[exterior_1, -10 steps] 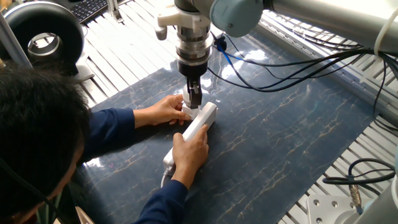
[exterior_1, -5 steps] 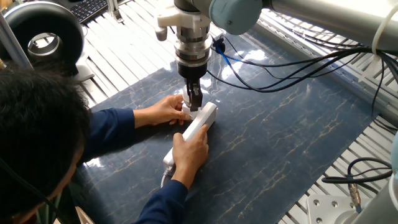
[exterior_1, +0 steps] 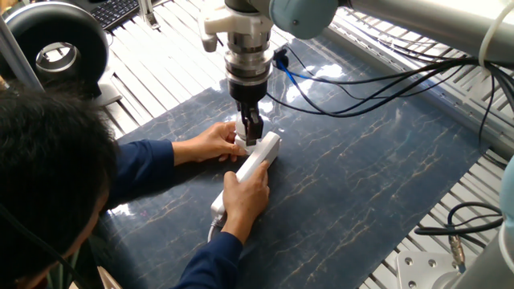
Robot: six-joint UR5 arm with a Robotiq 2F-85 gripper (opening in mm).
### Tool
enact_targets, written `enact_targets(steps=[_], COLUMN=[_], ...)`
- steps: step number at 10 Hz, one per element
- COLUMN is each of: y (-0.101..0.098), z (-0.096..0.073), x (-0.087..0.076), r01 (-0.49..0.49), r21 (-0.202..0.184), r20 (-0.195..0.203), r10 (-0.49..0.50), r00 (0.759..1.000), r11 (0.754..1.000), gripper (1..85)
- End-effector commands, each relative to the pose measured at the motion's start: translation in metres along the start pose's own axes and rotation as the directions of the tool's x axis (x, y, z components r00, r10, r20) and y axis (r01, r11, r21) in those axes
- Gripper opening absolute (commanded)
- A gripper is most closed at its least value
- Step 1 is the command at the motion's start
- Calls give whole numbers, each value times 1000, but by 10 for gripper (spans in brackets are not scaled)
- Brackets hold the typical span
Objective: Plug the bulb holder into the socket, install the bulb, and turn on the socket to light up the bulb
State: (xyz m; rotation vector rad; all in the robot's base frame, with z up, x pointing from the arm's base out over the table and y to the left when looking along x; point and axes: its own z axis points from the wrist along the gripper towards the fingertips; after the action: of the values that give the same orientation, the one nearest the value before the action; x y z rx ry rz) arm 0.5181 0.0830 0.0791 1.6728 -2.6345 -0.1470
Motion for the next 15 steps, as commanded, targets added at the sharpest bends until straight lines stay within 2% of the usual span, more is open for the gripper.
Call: enact_targets(steps=[1,2,3,4,5,6,7,9,11,12,13,15], y=[0,-2,-4,-9,-14,-6,-5,-2,4,8,9,11], z=[-3,-3,-3,-2,-1,3,5,4,5,5,4,3], x=[-2,-1,0,3,8,6,8,11,14,13,15,17], r01=[6,-5,-16,-39,-72,-128,-172,-314,-482,-557,-609,-726], r21=[-11,-5,4,23,48,31,35,34,25,14,19,19], r20=[14,10,6,-3,-22,-13,-22,-31,-47,-51,-60,-77], r10=[-6,5,16,39,73,128,173,315,483,557,609,725], r00=[1000,1000,1000,999,997,992,985,949,875,829,791,685], r11=[1000,1000,1000,999,996,991,984,949,876,831,793,688], gripper=[520,450,343,210,13,10,10,10,10,10,10,10])
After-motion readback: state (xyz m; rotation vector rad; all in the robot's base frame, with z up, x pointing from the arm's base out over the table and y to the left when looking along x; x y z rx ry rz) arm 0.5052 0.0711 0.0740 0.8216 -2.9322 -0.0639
